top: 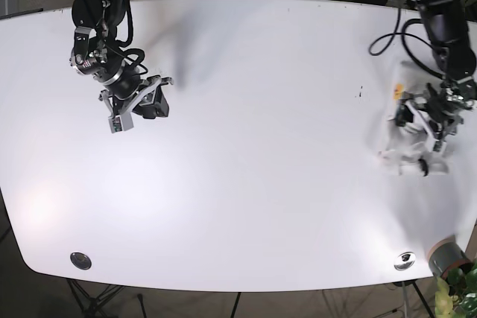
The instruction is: Fold the T-shirt properly
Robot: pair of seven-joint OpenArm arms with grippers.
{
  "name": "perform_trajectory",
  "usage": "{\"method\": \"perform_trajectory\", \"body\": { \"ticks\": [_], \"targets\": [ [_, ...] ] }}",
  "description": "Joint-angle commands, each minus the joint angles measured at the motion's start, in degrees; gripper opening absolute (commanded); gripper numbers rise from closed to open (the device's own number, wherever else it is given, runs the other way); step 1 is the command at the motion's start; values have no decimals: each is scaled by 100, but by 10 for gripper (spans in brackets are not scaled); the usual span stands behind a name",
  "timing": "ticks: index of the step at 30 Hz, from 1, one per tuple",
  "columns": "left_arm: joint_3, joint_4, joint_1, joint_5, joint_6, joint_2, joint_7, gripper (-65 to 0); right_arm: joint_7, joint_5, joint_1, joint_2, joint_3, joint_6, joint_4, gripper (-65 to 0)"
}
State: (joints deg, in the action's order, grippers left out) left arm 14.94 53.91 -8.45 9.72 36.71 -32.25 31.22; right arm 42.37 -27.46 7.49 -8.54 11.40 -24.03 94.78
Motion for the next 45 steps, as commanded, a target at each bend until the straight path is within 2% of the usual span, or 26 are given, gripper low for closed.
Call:
{"method": "perform_trajectory", "body": {
  "ticks": [1,6,9,13,15,18,20,22,25,29,31,36,39,41,43,45],
  "targets": [
    [-188,-710,-91,-466,237,-551,293,-172,-127,-133,-76,-39,7,-54,117,-477],
    [-558,-1861,-320,-431,329,-1219,-542,-172,-127,-133,-94,-39,7,-54,126,-477],
    [-558,-1949,-311,-431,329,-1368,-1070,-172,-136,-89,-94,-12,7,-54,346,-477],
    [-487,-1940,-329,-378,329,-1430,-1140,-174,-136,-98,-85,5,-28,-45,460,-477],
    [-355,-1923,-338,-211,329,-1448,-1052,-174,-136,-115,-85,5,-28,-45,495,-477],
    [-268,-1255,-540,26,329,-1474,-481,-174,-136,-115,-85,5,-28,-45,495,-477],
    [-259,-507,-645,35,329,-1509,144,-174,-136,-89,-58,-12,-1,-45,548,-477],
    [-232,134,-645,53,329,-1491,513,-174,-171,-80,65,-30,7,-45,662,-477],
    [-224,978,-557,53,329,-1448,724,-174,-268,-71,232,-39,201,-45,996,-477],
    [-224,1796,-417,53,329,-1096,689,-174,-338,-71,284,-30,350,-45,1366,-477],
    [-215,2209,-355,35,329,-797,689,-174,-373,113,284,-39,385,-36,1401,-477],
    [-215,2789,-285,26,329,-50,689,-201,-417,1265,416,5,385,-36,1884,-477],
    [-224,3044,-153,26,105,513,627,-200,-892,1986,539,172,385,-45,2025,-477],
    [-250,3141,-83,26,-106,821,337,-201,-1252,2311,689,207,403,-54,2007,-477],
    [-259,3158,172,26,-414,1137,-234,-203,-1736,2628,847,260,438,-45,1990,-477],
    [-268,3167,436,26,-792,1410,-946,-203,-2167,2900,944,445,500,-45,1867,-477]
  ]
}}
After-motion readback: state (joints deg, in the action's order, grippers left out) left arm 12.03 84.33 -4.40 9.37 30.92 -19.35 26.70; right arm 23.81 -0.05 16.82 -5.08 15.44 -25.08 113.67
